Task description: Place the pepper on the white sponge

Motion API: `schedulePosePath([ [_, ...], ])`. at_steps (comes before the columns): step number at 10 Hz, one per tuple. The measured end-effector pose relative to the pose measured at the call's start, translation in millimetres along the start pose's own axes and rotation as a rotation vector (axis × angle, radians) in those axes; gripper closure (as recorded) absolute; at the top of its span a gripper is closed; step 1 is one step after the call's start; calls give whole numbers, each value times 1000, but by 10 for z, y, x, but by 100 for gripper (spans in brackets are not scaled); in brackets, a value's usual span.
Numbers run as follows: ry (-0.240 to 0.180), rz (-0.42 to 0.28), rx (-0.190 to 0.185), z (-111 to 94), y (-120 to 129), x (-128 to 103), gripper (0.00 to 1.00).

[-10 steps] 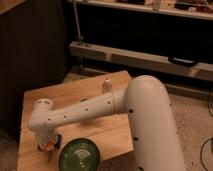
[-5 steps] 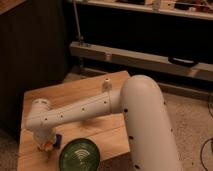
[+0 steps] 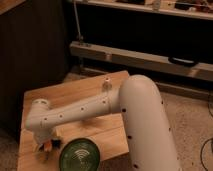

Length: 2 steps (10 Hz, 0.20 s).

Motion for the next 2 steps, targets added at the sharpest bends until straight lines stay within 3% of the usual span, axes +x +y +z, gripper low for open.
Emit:
schedulePosePath([
  [2,38,20,12,-181,8,60,20],
])
